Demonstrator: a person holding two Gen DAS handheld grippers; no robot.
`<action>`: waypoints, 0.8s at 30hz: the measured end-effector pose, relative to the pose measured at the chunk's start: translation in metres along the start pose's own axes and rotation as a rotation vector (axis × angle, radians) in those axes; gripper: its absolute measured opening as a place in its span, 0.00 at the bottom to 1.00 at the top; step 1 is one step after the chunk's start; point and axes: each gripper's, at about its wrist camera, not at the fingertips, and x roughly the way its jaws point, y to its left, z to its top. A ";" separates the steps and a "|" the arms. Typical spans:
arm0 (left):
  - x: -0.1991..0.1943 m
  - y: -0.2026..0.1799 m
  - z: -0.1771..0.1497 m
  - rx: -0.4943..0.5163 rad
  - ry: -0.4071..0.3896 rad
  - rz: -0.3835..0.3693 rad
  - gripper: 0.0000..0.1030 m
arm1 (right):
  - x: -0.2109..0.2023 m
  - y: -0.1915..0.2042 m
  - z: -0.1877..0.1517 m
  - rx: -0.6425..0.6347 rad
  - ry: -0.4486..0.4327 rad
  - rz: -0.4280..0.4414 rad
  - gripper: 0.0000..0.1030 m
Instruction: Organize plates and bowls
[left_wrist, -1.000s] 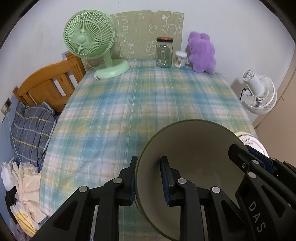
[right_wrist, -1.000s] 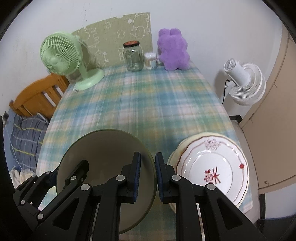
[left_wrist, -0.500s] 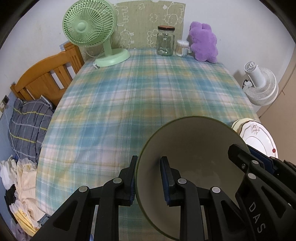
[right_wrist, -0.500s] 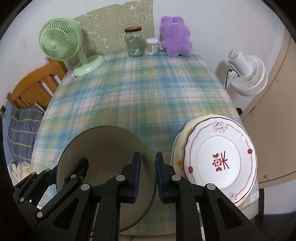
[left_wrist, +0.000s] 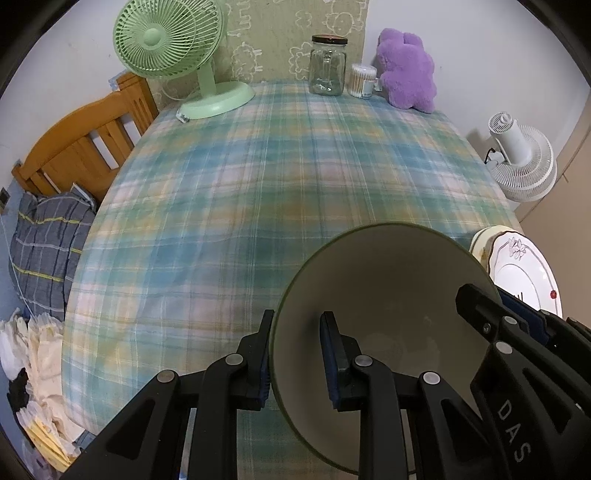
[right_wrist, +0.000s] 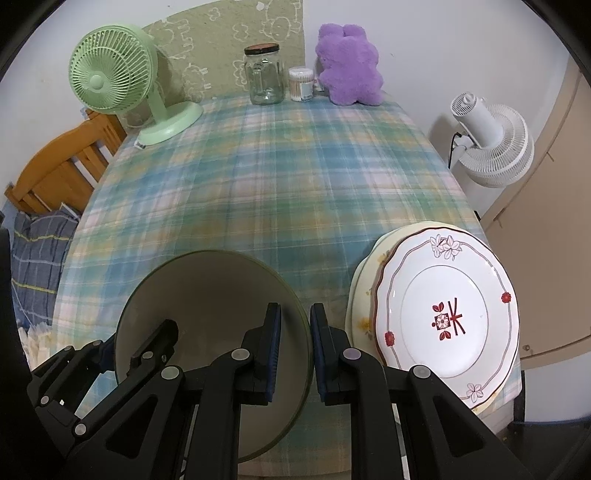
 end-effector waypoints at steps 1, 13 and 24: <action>0.001 0.000 0.000 -0.001 0.000 0.000 0.20 | 0.001 0.000 0.000 -0.001 0.000 -0.002 0.19; 0.002 0.001 0.006 0.006 0.034 -0.024 0.40 | 0.008 -0.001 0.007 -0.026 0.037 0.036 0.26; -0.004 0.014 0.009 -0.037 0.023 -0.062 0.71 | 0.001 -0.010 0.014 0.002 0.030 0.072 0.68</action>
